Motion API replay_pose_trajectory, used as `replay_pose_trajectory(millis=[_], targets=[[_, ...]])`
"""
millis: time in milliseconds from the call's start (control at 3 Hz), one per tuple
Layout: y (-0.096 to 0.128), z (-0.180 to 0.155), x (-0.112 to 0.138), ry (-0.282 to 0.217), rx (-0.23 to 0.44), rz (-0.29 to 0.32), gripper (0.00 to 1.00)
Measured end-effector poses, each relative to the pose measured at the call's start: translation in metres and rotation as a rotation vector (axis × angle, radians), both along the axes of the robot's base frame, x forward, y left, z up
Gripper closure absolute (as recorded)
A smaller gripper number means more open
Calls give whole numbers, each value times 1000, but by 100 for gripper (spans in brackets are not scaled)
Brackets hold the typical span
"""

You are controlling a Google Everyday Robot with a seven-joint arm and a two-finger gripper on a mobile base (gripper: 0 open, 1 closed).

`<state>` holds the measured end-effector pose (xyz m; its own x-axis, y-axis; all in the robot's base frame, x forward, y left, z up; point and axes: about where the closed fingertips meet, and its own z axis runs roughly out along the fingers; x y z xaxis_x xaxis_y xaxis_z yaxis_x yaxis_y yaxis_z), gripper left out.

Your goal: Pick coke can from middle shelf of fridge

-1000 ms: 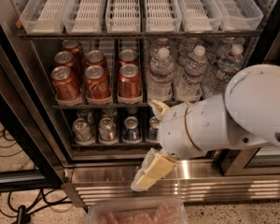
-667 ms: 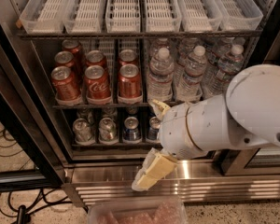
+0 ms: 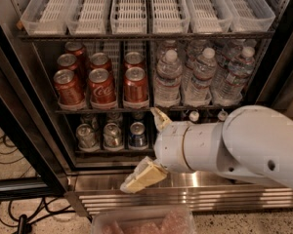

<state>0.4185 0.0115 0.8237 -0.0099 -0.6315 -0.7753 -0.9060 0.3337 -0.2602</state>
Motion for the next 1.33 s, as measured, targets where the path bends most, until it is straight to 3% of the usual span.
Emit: replay_pose_trajectory(millis=[333,667,1333], targets=[[12,-2,25,-68,84,-77,0],[12,9,53,-146,147,-211,0],[-18,20,95,-210,260,-503,0]])
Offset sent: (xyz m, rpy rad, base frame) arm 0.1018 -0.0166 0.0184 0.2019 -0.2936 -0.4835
